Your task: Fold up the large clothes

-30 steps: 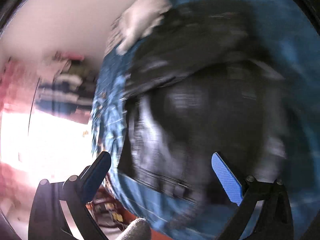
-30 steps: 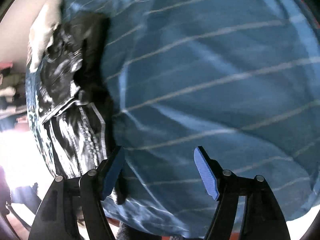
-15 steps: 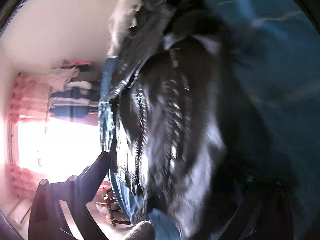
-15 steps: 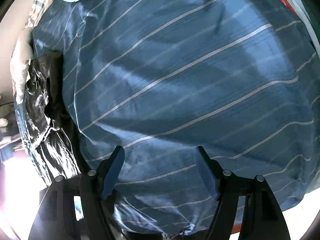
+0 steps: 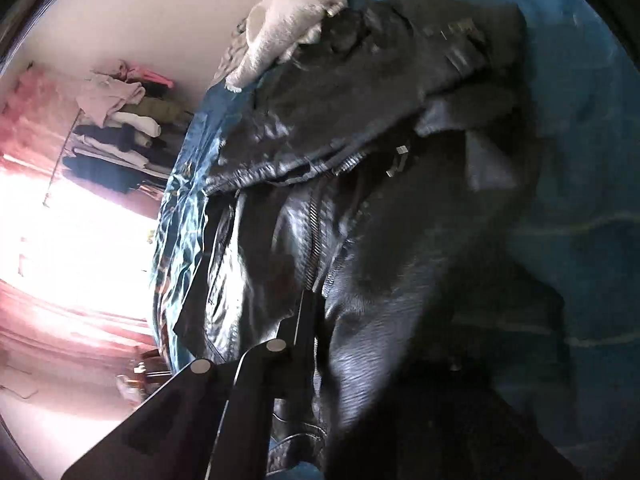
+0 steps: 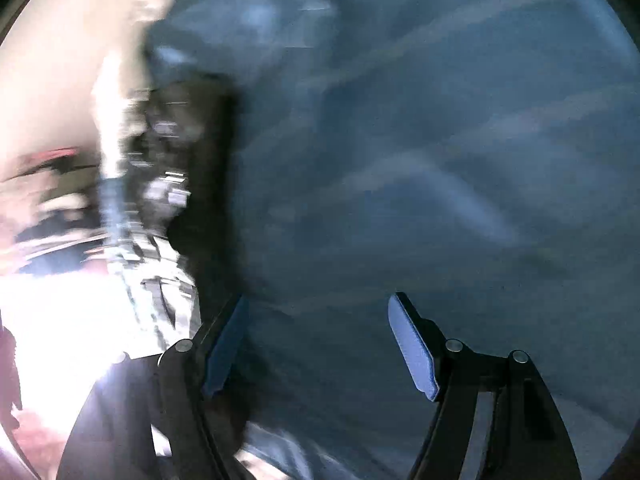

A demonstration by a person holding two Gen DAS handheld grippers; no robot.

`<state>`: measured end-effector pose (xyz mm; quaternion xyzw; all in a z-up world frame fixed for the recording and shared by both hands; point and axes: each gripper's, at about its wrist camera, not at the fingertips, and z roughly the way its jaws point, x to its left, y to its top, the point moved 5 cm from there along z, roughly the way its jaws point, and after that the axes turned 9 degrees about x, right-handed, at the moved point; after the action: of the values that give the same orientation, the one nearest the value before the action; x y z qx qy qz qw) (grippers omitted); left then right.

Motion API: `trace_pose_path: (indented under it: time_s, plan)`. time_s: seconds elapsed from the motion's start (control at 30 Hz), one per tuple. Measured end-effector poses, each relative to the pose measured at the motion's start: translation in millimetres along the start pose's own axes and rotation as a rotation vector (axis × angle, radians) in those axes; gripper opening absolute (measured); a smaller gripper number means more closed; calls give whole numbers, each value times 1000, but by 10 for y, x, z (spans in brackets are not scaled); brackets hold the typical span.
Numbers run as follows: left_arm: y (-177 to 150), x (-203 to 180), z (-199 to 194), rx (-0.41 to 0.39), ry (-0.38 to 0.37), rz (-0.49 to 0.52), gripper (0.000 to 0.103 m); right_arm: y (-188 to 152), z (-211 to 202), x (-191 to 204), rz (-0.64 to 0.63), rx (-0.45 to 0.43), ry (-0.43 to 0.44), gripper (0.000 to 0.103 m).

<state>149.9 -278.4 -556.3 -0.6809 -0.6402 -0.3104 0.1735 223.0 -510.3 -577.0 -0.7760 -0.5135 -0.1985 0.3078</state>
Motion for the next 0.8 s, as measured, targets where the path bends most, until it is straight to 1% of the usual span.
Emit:
trace_pose_path:
  time_s: [0.03, 0.07, 0.13, 0.17, 0.2, 0.23, 0.27, 0.3, 0.33, 0.4, 0.43, 0.53, 0.63, 0.67, 0.73, 0.8]
  plan:
    - [10, 45, -23, -5, -15, -4, 9, 82, 82, 113, -21, 6, 66, 86]
    - [20, 90, -41, -7, -32, -9, 9, 186, 184, 263, -38, 11, 162, 86]
    - [47, 181, -61, -14, -59, -11, 9, 339, 384, 464, -48, 39, 286, 86]
    - [64, 218, -57, -15, -71, -12, 9, 425, 513, 556, -44, 57, 327, 86]
    - [78, 254, -57, -19, -81, -12, 9, 490, 619, 613, -33, 73, 346, 86]
    - [85, 274, -55, -20, -94, -9, 9, 551, 746, 657, -10, 96, 365, 86]
    - [106, 291, -33, -15, -112, -8, 9, 618, 883, 706, 31, 118, 409, 86]
    - [133, 322, 2, -9, -139, -9, 9, 666, 950, 743, 63, 116, 434, 73]
    - [145, 351, 10, -6, -160, -8, 9, 707, 978, 800, 80, 93, 455, 50]
    - [168, 438, 30, -1, -203, -11, 9, 747, 979, 954, 89, 56, 417, 37]
    - [174, 493, 36, 2, -228, -19, 9, 738, 953, 1063, 80, 42, 401, 33]
    - [143, 745, 57, 12, -317, -47, 9, 647, 830, 1501, 4, 5, 309, 28]
    - [124, 1046, 144, 21, -401, -69, 9, 526, 771, 2078, -81, -14, 237, 27]
    - [122, 1169, 187, 24, -430, -75, 9, 464, 790, 2334, -112, -20, 205, 27]
    - [117, 1420, 304, 40, -491, -93, 10, 384, 863, 2726, -160, -19, 158, 26]
    - [126, 1691, 468, 58, -555, -117, 13, 308, 1025, 3149, -207, -8, 107, 26]
